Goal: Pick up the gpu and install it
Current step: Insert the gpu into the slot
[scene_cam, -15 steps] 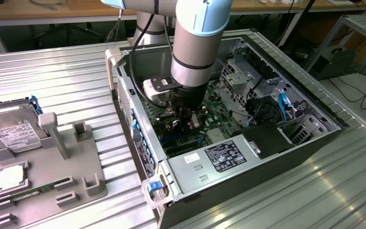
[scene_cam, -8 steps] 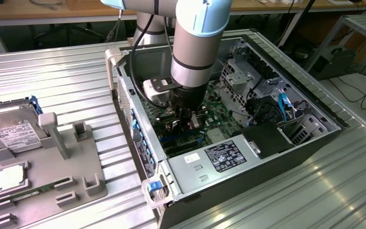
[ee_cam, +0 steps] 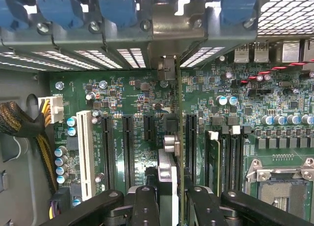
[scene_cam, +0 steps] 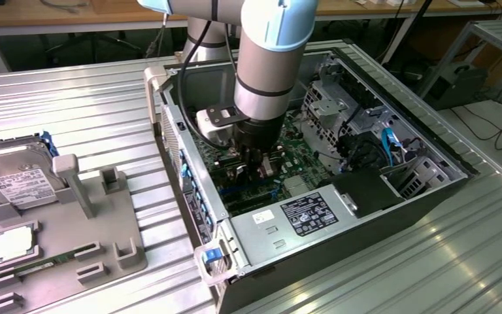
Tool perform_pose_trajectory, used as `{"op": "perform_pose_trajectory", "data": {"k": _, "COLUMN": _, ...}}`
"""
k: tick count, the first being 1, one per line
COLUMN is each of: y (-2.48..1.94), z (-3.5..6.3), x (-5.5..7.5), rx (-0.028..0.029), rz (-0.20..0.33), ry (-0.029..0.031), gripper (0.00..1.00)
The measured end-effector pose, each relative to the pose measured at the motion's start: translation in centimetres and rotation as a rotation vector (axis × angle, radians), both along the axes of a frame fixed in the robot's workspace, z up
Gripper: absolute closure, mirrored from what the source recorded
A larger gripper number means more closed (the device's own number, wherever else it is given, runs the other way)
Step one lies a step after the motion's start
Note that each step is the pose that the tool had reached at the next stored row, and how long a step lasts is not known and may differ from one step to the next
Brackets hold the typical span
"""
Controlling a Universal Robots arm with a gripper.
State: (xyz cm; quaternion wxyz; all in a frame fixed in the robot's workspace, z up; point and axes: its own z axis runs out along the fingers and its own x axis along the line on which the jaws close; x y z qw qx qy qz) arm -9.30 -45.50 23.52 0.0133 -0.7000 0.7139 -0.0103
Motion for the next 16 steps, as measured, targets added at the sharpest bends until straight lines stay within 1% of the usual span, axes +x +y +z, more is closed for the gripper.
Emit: {"op": "perform_pose_trajectory", "data": {"k": 16, "y": 0.00, "z": -0.03, "x": 0.00, "rx": 0.0002, "rz": 0.000, "ry": -0.0001, "gripper": 0.72}}
